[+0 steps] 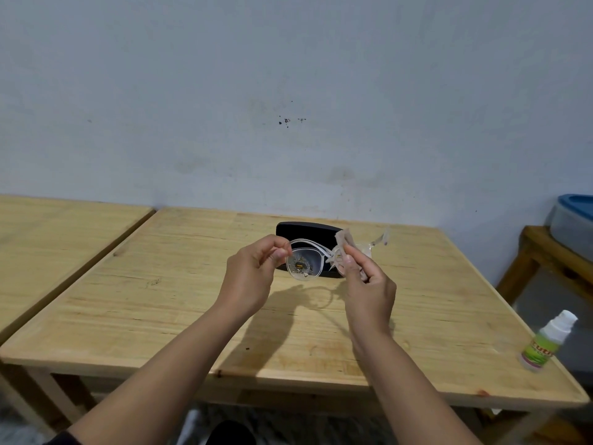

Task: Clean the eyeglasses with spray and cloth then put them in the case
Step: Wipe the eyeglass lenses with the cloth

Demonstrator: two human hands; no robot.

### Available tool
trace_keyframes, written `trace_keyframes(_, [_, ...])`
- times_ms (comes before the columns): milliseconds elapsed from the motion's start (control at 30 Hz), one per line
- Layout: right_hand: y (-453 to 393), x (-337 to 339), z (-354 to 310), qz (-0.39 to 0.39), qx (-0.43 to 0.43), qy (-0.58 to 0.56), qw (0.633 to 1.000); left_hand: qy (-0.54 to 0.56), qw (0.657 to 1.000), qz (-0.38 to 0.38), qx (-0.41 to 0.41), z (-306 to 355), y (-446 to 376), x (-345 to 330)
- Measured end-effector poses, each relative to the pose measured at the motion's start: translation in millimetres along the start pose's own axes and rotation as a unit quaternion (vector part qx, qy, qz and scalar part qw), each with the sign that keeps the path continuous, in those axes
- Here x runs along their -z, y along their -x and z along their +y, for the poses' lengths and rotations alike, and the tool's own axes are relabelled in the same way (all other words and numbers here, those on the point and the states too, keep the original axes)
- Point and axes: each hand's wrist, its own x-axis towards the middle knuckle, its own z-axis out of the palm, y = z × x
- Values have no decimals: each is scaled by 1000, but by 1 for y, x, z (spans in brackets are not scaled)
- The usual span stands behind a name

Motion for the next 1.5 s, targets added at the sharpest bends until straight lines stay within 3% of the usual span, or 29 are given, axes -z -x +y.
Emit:
trace_keyframes(300, [-6,9,8,-162,-59,21,985,26,1000,7,9,-7,-3,5])
trace_keyframes(600, [-18,24,1,-319,-43,112,940,61,997,-2,46,-12,-5,17])
trace_keyframes(700, [-20,27,1,-281,-38,108,953,63,997,-7,46,-14,-3,14])
trace_keyframes(900, [-1,13,6,-17,-66,-9,998,63,997,-28,36,-12,0,6])
trace_keyframes(1000, [6,3,-3,33,-72,-51,996,42,998,-32,21,-4,0,0])
trace_keyframes(1100, [4,-3,-1,13,-69,-71,995,9,1000,-22,2,3,-3,2])
trace_keyframes(1500, [-12,7,1,-201,-88,-22,975,-26,999,-8,16,5,-4,19])
